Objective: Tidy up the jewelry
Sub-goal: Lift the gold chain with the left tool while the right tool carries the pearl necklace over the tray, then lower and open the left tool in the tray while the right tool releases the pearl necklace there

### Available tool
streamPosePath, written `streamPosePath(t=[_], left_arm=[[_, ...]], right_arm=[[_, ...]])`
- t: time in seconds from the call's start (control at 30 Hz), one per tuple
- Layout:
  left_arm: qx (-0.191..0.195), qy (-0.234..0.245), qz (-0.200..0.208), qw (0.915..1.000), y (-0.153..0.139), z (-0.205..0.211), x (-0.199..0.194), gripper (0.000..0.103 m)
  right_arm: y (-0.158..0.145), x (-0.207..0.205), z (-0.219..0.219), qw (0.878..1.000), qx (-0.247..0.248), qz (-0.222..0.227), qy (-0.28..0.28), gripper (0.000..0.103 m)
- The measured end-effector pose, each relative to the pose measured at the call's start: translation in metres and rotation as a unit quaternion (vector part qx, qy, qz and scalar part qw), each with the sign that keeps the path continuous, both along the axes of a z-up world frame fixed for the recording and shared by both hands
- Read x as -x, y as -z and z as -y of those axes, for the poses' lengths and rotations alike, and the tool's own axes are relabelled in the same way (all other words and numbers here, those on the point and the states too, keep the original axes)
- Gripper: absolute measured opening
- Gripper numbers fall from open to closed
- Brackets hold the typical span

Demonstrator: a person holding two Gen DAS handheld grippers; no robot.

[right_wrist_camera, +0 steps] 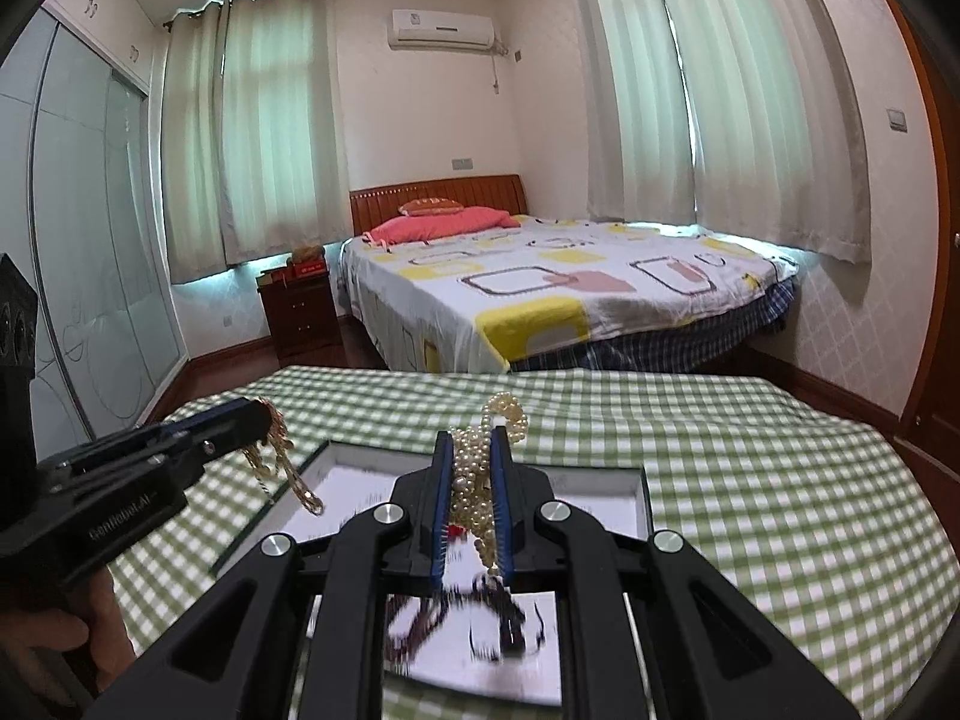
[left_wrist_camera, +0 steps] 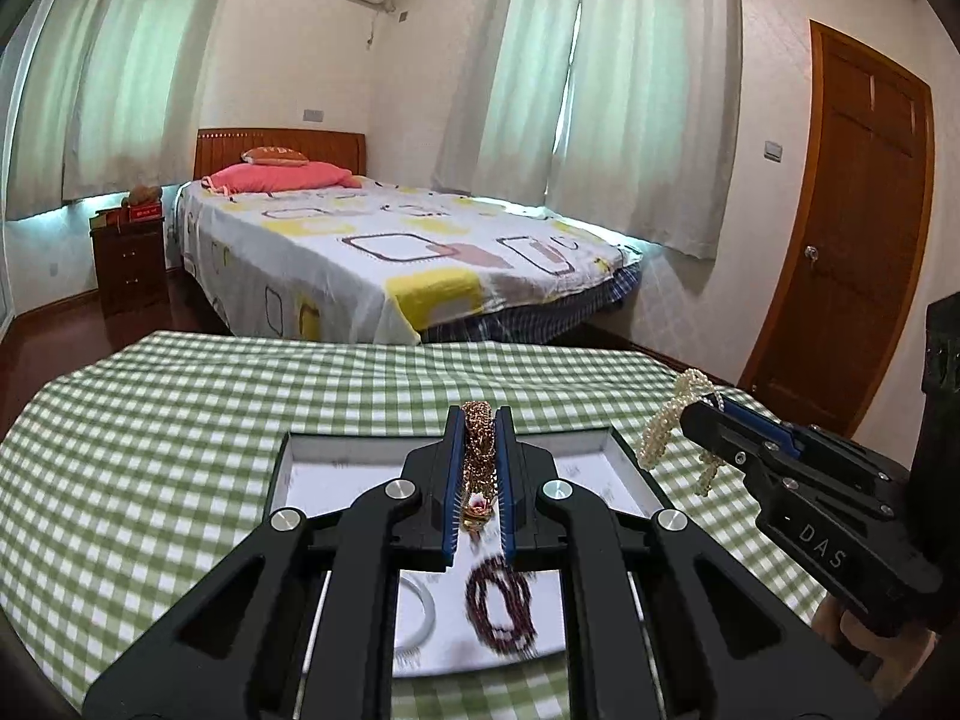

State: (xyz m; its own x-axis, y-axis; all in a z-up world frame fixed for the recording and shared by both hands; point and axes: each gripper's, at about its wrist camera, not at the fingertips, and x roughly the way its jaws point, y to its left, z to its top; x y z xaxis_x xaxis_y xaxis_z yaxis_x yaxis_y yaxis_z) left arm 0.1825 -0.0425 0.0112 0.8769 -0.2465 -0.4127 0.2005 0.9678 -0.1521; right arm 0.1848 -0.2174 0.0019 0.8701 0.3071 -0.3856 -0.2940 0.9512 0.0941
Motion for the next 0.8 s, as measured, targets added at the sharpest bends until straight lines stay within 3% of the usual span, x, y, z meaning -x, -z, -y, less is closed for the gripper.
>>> streamPosePath(t=[0.3,0.6,0.8], left_arm=[[-0.007,-0.011,-0.04,0.9991,0.031,0.002,-0.056,0.01],[-0.014,-0.019,-0.112,0.9934,0.08,0.003,-0.103,0.01],[-0.031,-0.014,-0.134,0.9905,0.092,0.009,-0.114,0.01]], right_arm=[[0.022,-0.051,-0.012,1.0,0.002,-0.024,-0.004,0.013],[0.069,-0.095,-0.022,0.995,0.015,-0.1,-0.005,0.013],[0.082,-0.11,-0.025,0.991,0.025,-0.135,0.001,0.013]])
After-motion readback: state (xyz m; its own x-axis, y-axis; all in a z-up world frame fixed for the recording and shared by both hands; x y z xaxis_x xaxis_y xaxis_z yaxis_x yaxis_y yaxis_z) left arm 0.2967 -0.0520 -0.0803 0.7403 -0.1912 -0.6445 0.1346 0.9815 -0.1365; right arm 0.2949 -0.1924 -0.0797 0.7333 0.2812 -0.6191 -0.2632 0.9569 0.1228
